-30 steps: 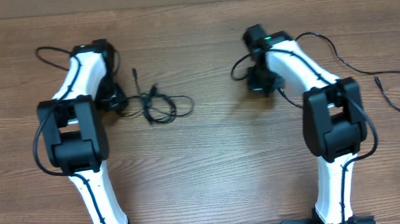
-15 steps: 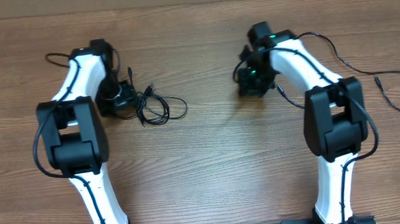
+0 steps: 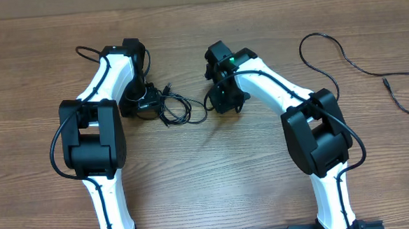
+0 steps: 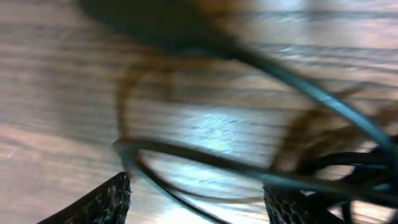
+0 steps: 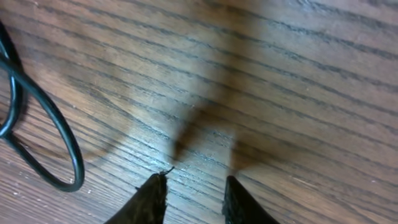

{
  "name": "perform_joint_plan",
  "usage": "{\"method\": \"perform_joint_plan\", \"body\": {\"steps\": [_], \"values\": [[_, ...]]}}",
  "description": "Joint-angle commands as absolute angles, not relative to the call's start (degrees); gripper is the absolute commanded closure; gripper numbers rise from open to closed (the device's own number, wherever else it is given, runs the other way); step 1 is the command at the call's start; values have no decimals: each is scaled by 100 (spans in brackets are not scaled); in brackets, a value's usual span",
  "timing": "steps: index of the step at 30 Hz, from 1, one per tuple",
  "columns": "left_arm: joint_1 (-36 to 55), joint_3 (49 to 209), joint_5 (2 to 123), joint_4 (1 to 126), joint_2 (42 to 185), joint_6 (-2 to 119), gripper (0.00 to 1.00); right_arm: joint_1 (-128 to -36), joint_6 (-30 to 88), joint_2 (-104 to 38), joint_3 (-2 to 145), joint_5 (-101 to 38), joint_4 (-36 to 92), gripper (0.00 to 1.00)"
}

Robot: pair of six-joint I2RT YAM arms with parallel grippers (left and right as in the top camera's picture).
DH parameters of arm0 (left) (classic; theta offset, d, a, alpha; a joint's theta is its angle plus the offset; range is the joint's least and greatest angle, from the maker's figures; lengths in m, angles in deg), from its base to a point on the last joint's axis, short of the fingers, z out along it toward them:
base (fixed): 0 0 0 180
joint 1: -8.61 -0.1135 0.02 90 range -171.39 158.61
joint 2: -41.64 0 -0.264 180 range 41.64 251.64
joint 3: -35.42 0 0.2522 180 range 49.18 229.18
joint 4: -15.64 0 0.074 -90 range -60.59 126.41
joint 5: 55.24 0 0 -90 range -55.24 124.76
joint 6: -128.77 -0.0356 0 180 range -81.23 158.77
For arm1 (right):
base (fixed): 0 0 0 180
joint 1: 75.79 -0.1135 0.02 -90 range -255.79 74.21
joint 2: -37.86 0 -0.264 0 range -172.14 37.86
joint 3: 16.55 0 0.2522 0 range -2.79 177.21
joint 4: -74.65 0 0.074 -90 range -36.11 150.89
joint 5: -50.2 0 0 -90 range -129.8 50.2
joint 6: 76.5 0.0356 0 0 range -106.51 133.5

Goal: Untangle cables

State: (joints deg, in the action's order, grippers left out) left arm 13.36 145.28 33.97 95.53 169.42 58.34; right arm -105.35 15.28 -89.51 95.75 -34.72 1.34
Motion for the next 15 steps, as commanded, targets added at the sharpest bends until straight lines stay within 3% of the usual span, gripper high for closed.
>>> {"method": "perform_joint_plan", "body": {"steps": [1,6,15], "values": [[1277,14381,2678,9545,17087,6167,32,-10548,1355,-9021,9604,-3734,208,67],[1271,14381,2645,9547,17087,6136,32,-10548,1335,-9021,9667,-3579,211,67],[1266,14381,2640,9573,17087,6020,31,-10762,1296,-9021,9667,-2123,320,66]]}}
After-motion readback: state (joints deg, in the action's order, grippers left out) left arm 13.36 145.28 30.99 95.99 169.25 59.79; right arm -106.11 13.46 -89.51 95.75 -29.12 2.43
